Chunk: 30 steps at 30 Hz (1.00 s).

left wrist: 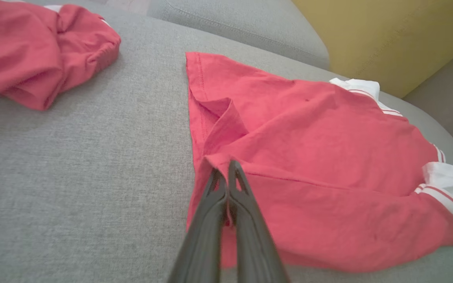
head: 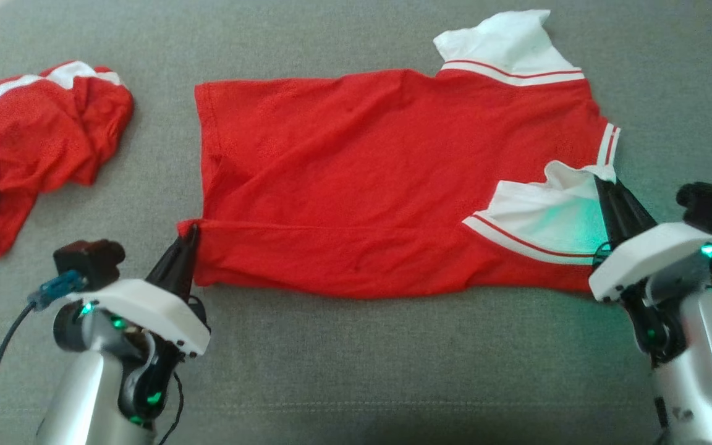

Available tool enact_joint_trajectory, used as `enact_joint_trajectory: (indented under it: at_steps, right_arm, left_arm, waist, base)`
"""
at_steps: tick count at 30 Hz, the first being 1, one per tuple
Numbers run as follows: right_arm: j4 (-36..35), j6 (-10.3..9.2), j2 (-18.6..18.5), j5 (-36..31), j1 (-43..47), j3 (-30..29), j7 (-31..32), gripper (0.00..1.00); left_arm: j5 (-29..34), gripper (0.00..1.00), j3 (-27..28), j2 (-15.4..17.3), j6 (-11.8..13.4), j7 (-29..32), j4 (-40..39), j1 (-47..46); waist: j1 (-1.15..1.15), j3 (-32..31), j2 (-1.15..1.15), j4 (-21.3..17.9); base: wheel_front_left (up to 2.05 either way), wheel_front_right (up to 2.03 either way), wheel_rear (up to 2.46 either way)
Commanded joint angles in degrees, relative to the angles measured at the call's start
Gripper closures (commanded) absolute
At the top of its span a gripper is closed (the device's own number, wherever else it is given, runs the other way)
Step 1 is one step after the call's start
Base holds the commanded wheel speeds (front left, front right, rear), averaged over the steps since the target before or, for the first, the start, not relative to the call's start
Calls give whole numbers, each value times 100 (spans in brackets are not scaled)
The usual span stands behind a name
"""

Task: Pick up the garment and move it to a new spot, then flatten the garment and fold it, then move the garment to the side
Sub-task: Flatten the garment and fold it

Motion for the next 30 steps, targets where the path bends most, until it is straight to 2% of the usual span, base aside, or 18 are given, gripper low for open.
enact_joint_trajectory:
  at_steps: [1, 2, 3, 4, 5, 6, 11, 18, 24, 30]
  right_arm:
    - [-36, -4, -88, 62, -231, 147, -105, 100]
    - [81, -4, -96, 56, -292, 175, -154, 100]
    - [198, -4, -85, 61, -335, 184, -192, 76]
    - [293, -4, -67, 68, -369, 190, -247, 0]
    - [363, -4, -51, 64, -395, 203, -310, 0]
    - [423, -4, -38, 54, -408, 224, -376, 0]
    - [444, -4, 15, -22, -357, 321, -870, 0]
    - [-187, -4, 127, -395, 12, 211, -1473, 0]
    - [-966, -4, 285, -681, 555, 109, -1415, 0]
    - [-1625, -4, 424, -840, 1186, 91, -1174, 0]
  left_arm:
    - [-25, 100, 138, 89, -38, -30, -94, -303]
    - [-32, 100, 97, 79, -56, -44, -22, -349]
    - [-35, 100, 64, 70, -72, -79, 54, -393]
    - [-31, 94, 32, 64, -85, -120, 135, -431]
    - [-26, 52, 5, 58, -95, -165, 208, -463]
    - [-25, 0, -14, 49, -104, -217, 280, -488]
    - [84, 0, 17, 53, -45, -655, 447, -465]
    - [559, 0, 134, 129, 325, -1675, 106, -195]
    - [931, 0, 184, 172, 610, -1964, -363, 100]
    - [1169, 0, 127, 203, 777, -2010, -665, 491]
  waist:
    - [0, 67, 0, 18]
    - [0, 94, 0, 25]
    - [0, 110, 0, 31]
    - [0, 123, 0, 35]
    - [0, 136, 0, 34]
    - [0, 142, 0, 32]
    - [0, 87, 0, -15]
    - [0, -150, 0, -73]
    - [0, -383, 0, -127]
    - [0, -564, 0, -184]
  base:
    - [0, 0, 0]
    - [0, 0, 0]
    - [0, 0, 0]
    - [0, 0, 0]
    - [0, 0, 0]
    - [0, 0, 0]
    - [0, 0, 0]
    - [0, 0, 0]
    - [0, 0, 0]
    - [0, 0, 0]
